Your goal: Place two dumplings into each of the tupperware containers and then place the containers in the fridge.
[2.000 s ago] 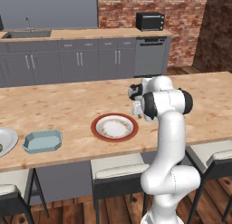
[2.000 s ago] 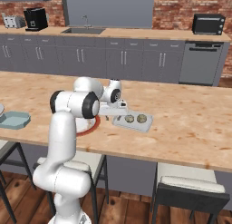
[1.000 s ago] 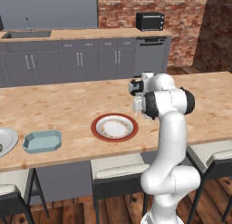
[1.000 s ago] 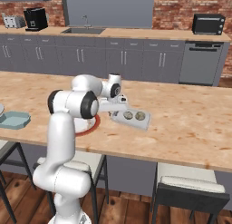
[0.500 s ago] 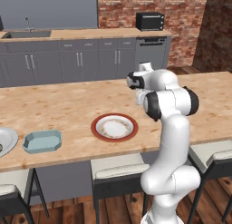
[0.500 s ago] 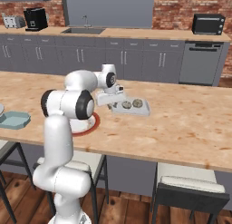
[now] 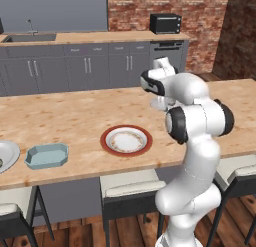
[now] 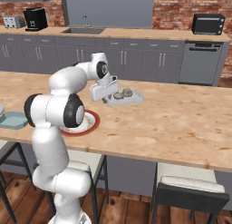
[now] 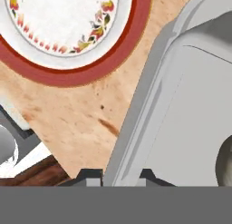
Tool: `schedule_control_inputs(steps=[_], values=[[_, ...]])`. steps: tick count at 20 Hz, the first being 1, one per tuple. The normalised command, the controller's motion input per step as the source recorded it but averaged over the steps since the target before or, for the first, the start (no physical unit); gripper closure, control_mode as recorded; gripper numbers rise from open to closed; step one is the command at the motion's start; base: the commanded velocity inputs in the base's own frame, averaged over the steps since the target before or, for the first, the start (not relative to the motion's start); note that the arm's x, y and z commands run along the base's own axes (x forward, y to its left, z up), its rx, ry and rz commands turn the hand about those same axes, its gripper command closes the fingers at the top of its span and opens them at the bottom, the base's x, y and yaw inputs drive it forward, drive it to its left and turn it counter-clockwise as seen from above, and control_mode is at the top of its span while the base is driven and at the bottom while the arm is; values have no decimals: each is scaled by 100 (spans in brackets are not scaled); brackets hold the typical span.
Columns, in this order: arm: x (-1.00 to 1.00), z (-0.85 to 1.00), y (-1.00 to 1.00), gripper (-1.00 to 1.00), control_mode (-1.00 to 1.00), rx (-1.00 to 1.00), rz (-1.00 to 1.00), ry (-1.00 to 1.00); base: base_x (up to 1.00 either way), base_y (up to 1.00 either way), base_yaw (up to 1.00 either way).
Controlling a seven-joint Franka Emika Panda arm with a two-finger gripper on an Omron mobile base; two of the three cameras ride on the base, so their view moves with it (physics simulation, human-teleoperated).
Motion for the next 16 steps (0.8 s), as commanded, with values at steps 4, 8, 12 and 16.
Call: schedule_control_inputs(steps=[4, 8, 12, 16], values=[[-100, 43, -1, 100, -100, 3, 38, -8, 0, 0, 0], [-100, 23, 0, 100, -100, 9, 32, -6, 0, 0, 0], [-100, 26, 3, 100, -100, 3, 29, -7, 0, 0, 0], [-100, 37, 6, 100, -100, -1, 15, 0, 0, 0, 0]])
